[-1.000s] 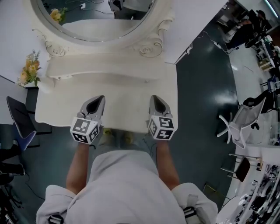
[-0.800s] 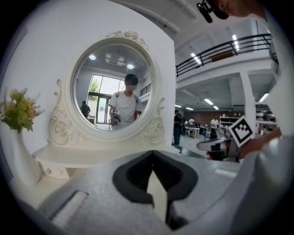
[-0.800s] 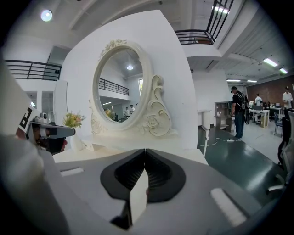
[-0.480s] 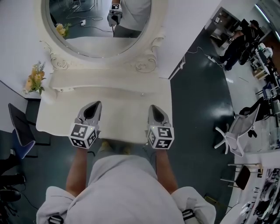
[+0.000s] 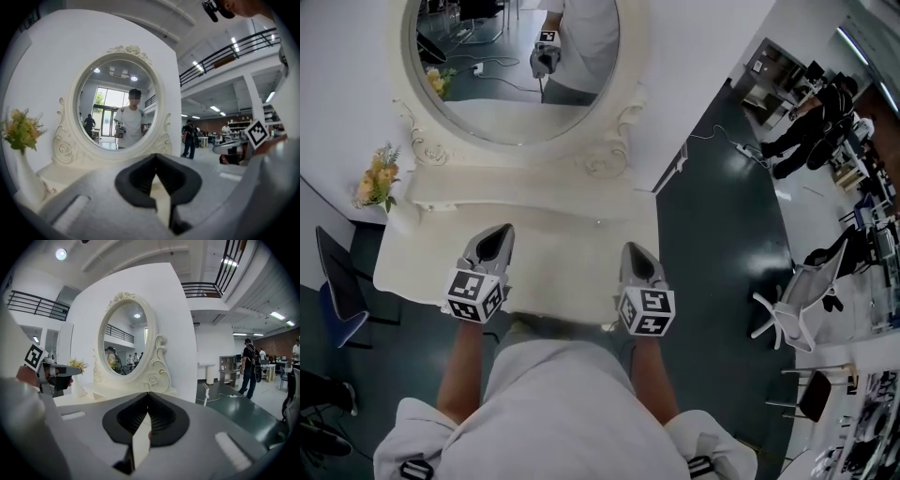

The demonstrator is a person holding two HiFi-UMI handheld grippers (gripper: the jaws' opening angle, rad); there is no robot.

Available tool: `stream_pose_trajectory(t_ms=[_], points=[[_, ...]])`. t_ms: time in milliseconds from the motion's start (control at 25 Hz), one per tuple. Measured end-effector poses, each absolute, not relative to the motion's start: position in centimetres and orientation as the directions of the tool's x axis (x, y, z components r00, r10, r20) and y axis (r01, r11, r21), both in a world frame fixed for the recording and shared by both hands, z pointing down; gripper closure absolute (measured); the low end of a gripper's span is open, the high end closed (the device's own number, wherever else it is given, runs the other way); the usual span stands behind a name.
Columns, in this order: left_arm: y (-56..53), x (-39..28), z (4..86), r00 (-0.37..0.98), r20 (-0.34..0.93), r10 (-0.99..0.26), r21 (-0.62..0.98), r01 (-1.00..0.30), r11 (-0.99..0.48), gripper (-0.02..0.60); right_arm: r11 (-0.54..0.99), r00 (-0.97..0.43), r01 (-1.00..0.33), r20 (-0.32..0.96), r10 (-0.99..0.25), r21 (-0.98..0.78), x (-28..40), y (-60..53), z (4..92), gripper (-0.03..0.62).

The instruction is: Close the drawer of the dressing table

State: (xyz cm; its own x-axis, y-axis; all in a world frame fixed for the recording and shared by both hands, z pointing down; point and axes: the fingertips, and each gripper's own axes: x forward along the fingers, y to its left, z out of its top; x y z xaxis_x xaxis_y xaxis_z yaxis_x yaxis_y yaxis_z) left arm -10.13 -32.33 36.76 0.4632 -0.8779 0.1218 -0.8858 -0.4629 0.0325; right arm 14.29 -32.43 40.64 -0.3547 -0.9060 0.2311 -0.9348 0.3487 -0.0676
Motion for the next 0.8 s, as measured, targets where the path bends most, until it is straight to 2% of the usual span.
stream_pose_trajectory(t_ms=[520,800], points=[[-31.8,-10.2,36.1,0.476,0.117,-0.872,0.035,-0.879,-0.476,0.583,0.308,-0.313,-0.95,0.203,-0.928,-0.057,15.5,-31.1,40.1,0.591],[-31.4,-10.9,36.0,0.467,0.109,-0.878,0.039,-0.884,-0.466,0.583,0.335,-0.329,-0.942,0.198,-0.923,-0.004,14.6,-30.7,39.7,0.591]])
